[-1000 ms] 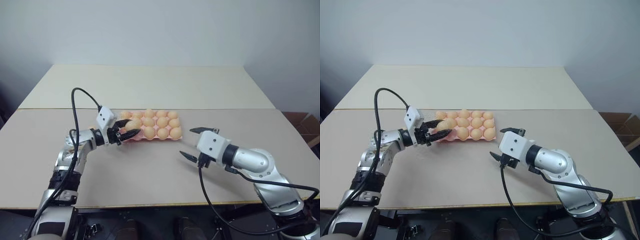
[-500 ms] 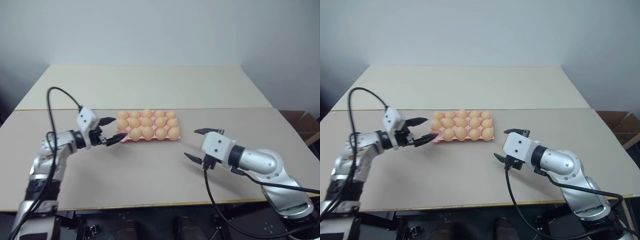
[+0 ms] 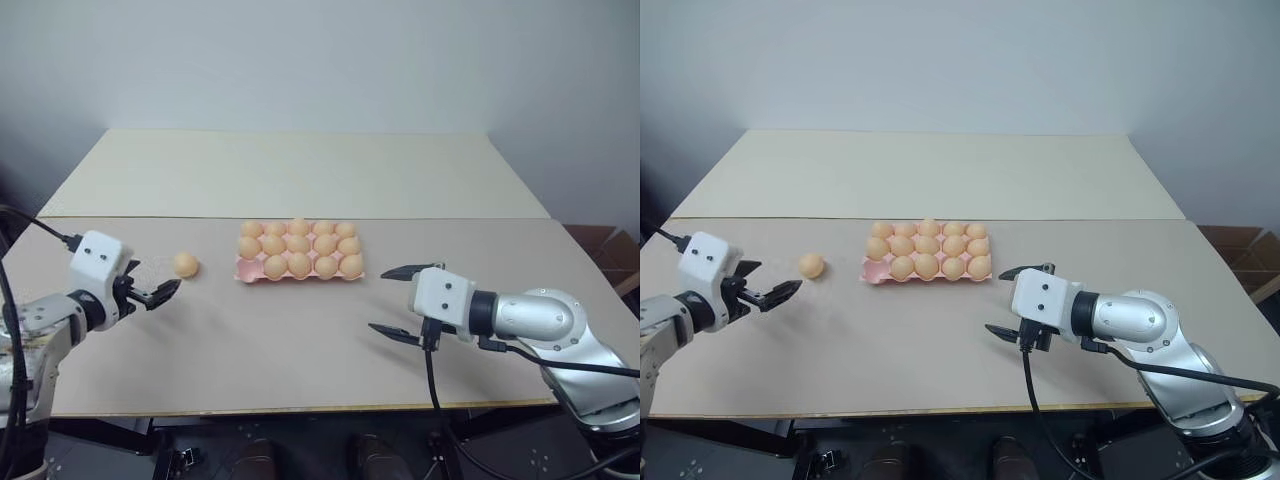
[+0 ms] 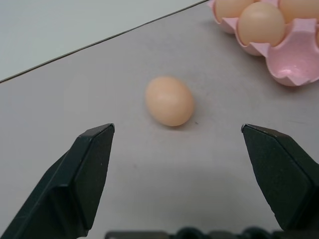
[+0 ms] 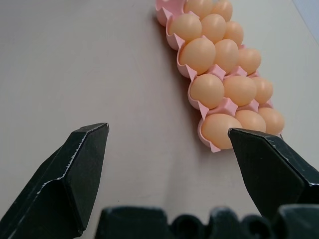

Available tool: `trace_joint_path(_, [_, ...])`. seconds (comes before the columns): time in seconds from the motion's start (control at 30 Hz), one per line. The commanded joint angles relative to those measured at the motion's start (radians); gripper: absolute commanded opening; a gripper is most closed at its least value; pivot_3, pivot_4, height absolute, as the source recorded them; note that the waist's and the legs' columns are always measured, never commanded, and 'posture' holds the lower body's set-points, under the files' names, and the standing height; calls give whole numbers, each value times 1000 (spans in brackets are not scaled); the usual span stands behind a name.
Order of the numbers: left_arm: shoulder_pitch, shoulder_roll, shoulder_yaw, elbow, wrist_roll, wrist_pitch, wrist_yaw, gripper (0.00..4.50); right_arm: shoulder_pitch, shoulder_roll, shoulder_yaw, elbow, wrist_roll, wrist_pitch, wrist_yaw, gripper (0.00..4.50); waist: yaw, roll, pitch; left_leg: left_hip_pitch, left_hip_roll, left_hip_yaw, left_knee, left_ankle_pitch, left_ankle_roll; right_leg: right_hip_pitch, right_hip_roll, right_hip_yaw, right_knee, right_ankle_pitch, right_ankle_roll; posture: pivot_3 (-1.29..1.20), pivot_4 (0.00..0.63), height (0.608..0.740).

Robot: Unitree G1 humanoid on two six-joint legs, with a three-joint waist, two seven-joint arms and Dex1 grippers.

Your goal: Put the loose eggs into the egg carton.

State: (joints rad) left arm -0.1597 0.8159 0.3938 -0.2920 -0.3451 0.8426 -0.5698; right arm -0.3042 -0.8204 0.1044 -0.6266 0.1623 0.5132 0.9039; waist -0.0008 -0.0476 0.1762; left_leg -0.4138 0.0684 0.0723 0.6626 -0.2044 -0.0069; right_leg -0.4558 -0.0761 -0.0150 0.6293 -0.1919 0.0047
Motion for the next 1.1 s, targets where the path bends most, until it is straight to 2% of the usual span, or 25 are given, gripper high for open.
trace_joint_path(0.03, [-25, -1, 8, -33, 4, 27, 42, 4438, -18, -13, -10, -24, 6, -21, 6, 4500, 1, 0, 0, 0, 0, 0, 0, 0, 0, 0, 0, 0, 0, 0, 0, 0, 150, 740])
trace_joint_path(0.23, [-30, -16, -13, -25, 8, 23, 63, 4438, -13, -15, -12, -26, -9, -23, -6, 4500, 0, 0, 0, -1, 0, 0, 0, 0, 0, 0, 0, 1, -1, 1, 2, 0, 150, 740])
trace_joint_path(0.43, [-115, -67, -60, 44, 26, -23, 105, 4438, -18, -2, -3, -31, -22, -28, -28, 4500, 7, 0, 0, -1, 0, 0, 0, 0, 0, 0, 0, 0, 0, 1, 1, 0, 150, 740])
trace_joint_path(0.77, [-330, -217, -151, 396, 104, -170, 203, 4438, -32, 15, 16, -46, -42, -3, -68, 4500, 11, -1, 0, -1, -1, 0, 0, 0, 0, 0, 1, 0, 0, 4, 5, 0, 150, 740])
trace_joint_path(1.0, [-384, -249, -216, 607, 176, -292, 215, 4438, -5, -5, 2, -80, -49, 26, -83, 4500, 11, -1, -1, -1, -1, 0, 0, 0, 0, 0, 1, 1, 0, 4, 5, 0, 150, 740])
trace_joint_path(1.1, [-383, -250, -219, 628, 166, -315, 175, 3851, 4, -7, -2, -93, -47, 40, -93, 4500, 12, -1, -1, -1, -1, 0, 0, 0, 0, 0, 0, 0, 0, 4, 5, 0, 150, 740])
